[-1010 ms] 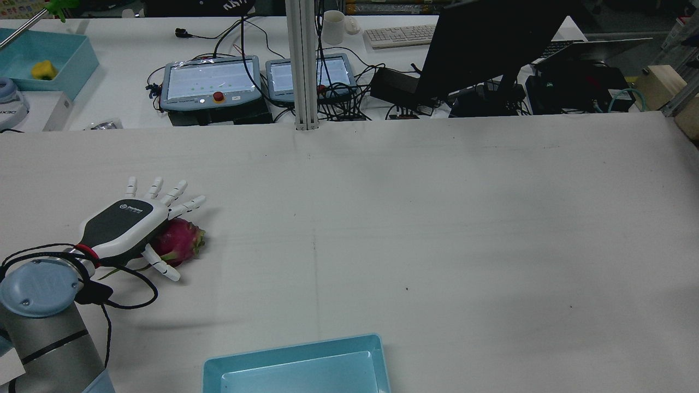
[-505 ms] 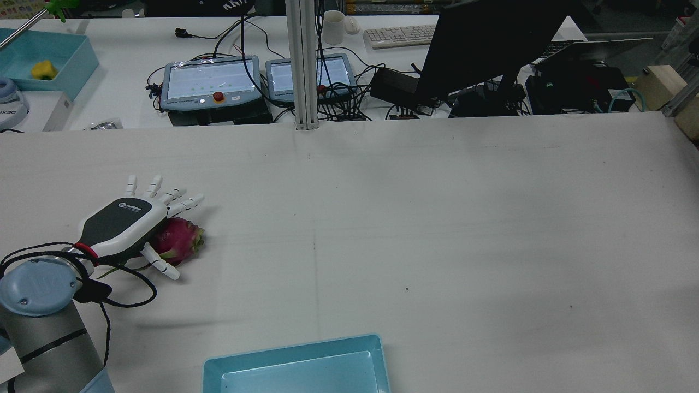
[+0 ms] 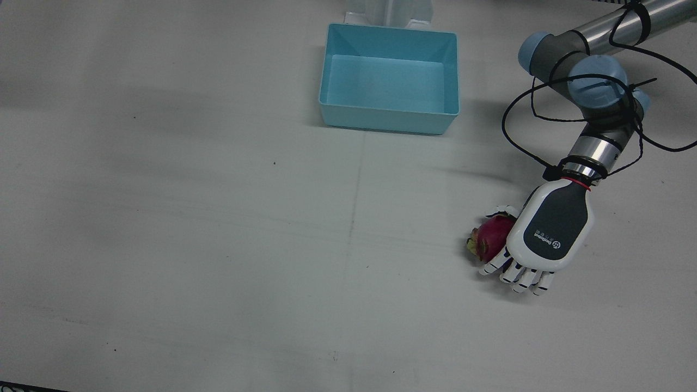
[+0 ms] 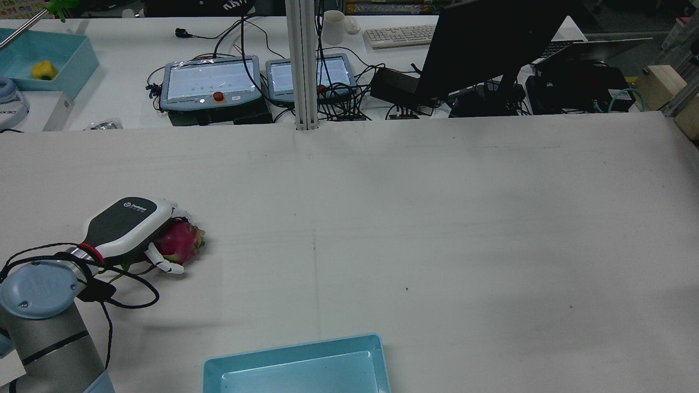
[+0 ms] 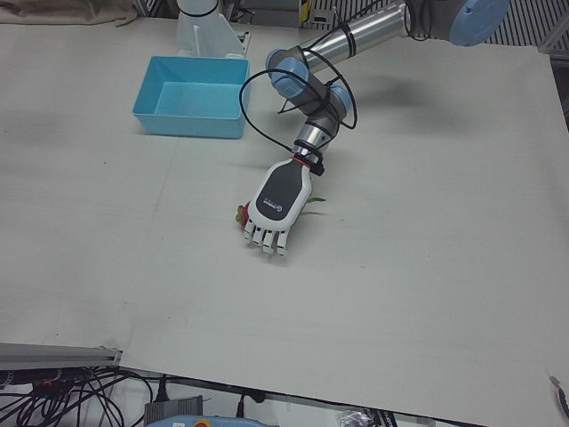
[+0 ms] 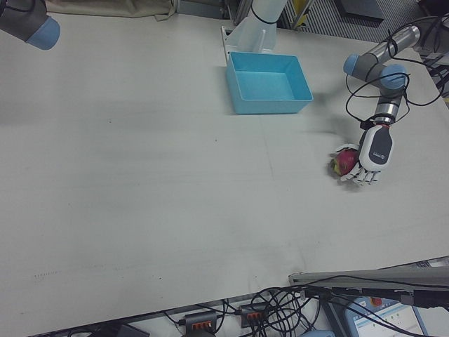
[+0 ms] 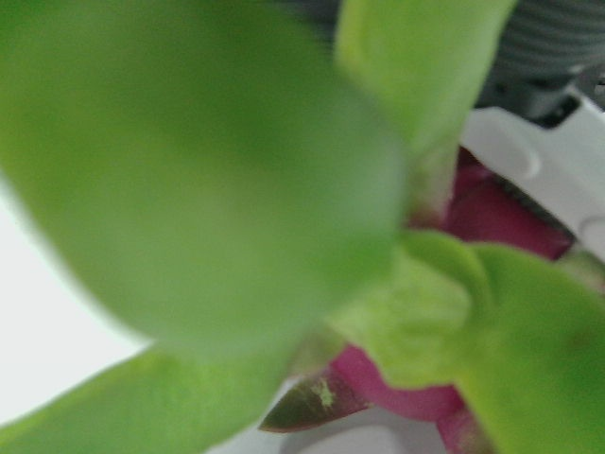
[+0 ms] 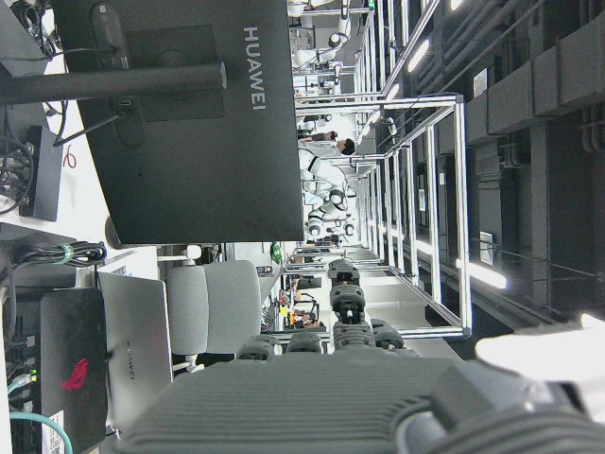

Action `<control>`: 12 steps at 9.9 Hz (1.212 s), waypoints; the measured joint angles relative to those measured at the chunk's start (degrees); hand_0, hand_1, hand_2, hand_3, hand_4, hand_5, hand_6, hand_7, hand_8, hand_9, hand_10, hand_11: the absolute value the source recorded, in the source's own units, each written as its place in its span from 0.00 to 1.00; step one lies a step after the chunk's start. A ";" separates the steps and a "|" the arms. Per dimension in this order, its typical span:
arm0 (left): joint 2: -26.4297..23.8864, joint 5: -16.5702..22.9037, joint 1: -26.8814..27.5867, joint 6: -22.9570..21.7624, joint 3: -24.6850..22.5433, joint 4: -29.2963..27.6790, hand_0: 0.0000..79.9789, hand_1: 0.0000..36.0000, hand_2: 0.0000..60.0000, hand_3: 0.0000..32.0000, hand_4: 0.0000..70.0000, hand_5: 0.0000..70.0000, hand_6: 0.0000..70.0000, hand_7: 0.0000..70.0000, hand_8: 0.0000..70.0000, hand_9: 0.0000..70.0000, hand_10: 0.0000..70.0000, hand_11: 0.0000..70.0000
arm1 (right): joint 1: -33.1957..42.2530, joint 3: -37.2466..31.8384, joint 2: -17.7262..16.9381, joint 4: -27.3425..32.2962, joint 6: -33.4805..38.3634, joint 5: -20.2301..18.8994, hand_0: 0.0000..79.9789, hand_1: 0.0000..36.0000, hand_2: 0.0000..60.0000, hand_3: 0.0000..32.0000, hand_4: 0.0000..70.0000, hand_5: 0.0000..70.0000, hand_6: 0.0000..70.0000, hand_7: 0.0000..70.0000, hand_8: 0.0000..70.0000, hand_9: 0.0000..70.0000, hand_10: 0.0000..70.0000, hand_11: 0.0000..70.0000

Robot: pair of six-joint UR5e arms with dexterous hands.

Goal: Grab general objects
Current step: 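Close the left hand fingers around the dragon fruit, then lift the dragon fruit with the left hand off the table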

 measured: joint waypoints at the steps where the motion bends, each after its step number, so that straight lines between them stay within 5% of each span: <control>1: -0.06 0.01 -0.04 0.08 -0.29 -0.08 0.61 0.37 0.50 0.00 0.78 0.49 0.88 1.00 0.61 0.87 0.51 0.72 | 0.00 0.00 0.00 0.00 0.00 0.00 0.00 0.00 0.00 0.00 0.00 0.00 0.00 0.00 0.00 0.00 0.00 0.00; 4: -0.33 0.57 -0.21 -0.62 -4.37 2.17 0.58 0.18 0.52 0.00 1.00 0.54 1.00 1.00 0.82 1.00 0.71 1.00 | 0.00 0.00 0.02 0.00 0.00 0.00 0.00 0.00 0.00 0.00 0.00 0.00 0.00 0.00 0.00 0.00 0.00 0.00; 5: -1.39 1.35 -0.27 -1.84 -6.31 4.38 0.57 0.09 0.53 0.00 1.00 0.59 1.00 1.00 0.90 1.00 0.93 1.00 | 0.00 0.00 0.02 0.00 0.00 0.00 0.00 0.00 0.00 0.00 0.00 0.00 0.00 0.00 0.00 0.00 0.00 0.00; 6: -3.77 2.98 -0.35 -4.05 -7.64 7.11 0.56 0.00 0.53 0.00 1.00 0.66 1.00 1.00 1.00 1.00 1.00 1.00 | 0.00 0.00 0.02 0.00 0.00 0.00 0.00 0.00 0.00 0.00 0.00 0.00 0.00 0.00 0.00 0.00 0.00 0.00; 8: -11.50 9.77 -1.47 -8.76 -8.75 12.64 0.52 0.00 0.95 0.00 1.00 0.89 1.00 1.00 1.00 1.00 1.00 1.00 | 0.00 0.00 0.01 0.00 0.00 0.00 0.00 0.00 0.00 0.00 0.00 0.00 0.00 0.00 0.00 0.00 0.00 0.00; 9: -15.78 14.85 -2.93 -10.88 -8.61 14.29 0.44 0.00 1.00 0.00 1.00 0.96 1.00 1.00 1.00 1.00 1.00 1.00 | 0.00 0.00 0.01 0.00 0.00 0.00 0.00 0.00 0.00 0.00 0.00 0.00 0.00 0.00 0.00 0.00 0.00 0.00; 10: -18.97 19.79 -4.02 -14.02 -8.32 15.05 0.18 0.00 1.00 0.00 1.00 1.00 1.00 1.00 1.00 1.00 1.00 1.00 | 0.00 0.00 0.00 0.00 0.00 0.00 0.00 0.00 0.00 0.00 0.00 0.00 0.00 0.00 0.00 0.00 0.00 0.00; 12: -22.26 28.63 -5.21 -23.23 -7.17 12.85 0.18 0.00 1.00 0.00 1.00 1.00 1.00 1.00 1.00 1.00 1.00 1.00 | 0.00 0.00 0.00 0.00 0.00 0.00 0.00 0.00 0.00 0.00 0.00 0.00 0.00 0.00 0.00 0.00 0.00 0.00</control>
